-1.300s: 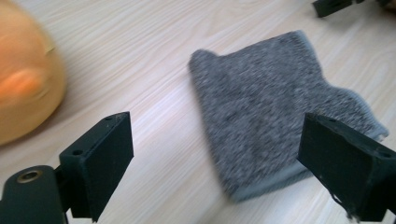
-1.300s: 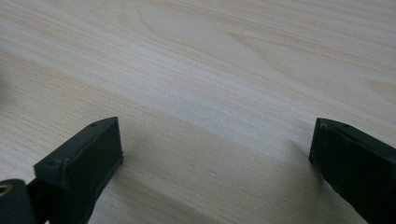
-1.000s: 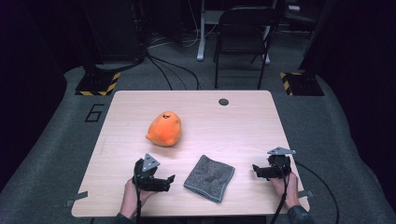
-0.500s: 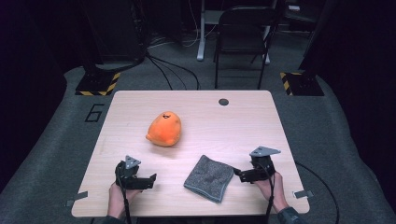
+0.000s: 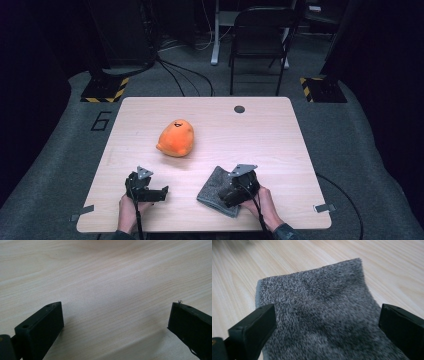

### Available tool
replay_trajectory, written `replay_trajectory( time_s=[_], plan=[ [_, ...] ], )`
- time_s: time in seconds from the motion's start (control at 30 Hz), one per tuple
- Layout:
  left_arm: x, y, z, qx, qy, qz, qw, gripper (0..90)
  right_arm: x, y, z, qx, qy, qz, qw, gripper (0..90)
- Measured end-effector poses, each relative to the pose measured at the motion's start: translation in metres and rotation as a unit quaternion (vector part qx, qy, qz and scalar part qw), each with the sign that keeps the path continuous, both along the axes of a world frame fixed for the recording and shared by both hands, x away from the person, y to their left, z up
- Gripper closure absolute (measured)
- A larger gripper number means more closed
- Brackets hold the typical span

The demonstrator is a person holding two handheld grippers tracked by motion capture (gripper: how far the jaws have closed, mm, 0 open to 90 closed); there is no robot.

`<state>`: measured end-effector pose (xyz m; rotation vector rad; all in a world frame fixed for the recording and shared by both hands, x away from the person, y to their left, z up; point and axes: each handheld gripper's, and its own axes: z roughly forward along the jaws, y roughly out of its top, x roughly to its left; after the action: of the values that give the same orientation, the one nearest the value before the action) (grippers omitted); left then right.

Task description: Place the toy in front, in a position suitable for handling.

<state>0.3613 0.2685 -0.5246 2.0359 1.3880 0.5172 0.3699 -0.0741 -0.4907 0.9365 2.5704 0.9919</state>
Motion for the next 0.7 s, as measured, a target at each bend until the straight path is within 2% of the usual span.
replay_trajectory(
  time_s=[0.03,0.2,0.37,0.43,0.47,0.5,0.57,0.67,0.7],
  plan=[
    [0.000,0.000,-0.001,0.007,0.000,-0.002,1.0000,0.0,0.000,0.003,-0.002,-0.004,0.002,0.002,1.0000,3.7],
    [0.000,0.000,-0.002,0.013,-0.004,0.001,0.9999,0.0,0.002,0.008,-0.008,-0.013,0.009,-0.003,0.9999,11.0],
    [-0.003,0.000,-0.005,0.005,-0.020,0.006,0.9998,0.0,0.002,0.011,-0.018,-0.038,0.016,-0.010,0.9991,21.3],
    [-0.003,0.001,-0.006,0.006,-0.026,0.007,0.9996,0.0,0.001,0.011,-0.018,-0.038,0.017,-0.008,0.9991,23.1],
    [-0.004,0.001,-0.006,0.004,-0.025,0.008,0.9996,0.0,0.000,0.011,-0.018,-0.039,0.014,-0.009,0.9991,28.2],
    [-0.004,0.001,-0.006,0.004,-0.028,0.007,0.9996,0.0,0.000,0.011,-0.018,-0.039,0.014,-0.009,0.9991,28.2],
    [-0.005,0.001,-0.006,0.002,-0.029,0.007,0.9996,0.0,0.000,0.010,-0.018,-0.037,0.014,-0.008,0.9992,33.6],
    [-0.005,0.001,-0.007,0.000,-0.031,0.009,0.9995,0.0,-0.001,0.009,-0.017,-0.033,0.010,-0.008,0.9994,44.8],
    [-0.005,0.001,-0.007,0.000,-0.032,0.010,0.9994,0.0,-0.002,0.008,-0.017,-0.030,0.004,-0.007,0.9995,51.7]
  ],
)
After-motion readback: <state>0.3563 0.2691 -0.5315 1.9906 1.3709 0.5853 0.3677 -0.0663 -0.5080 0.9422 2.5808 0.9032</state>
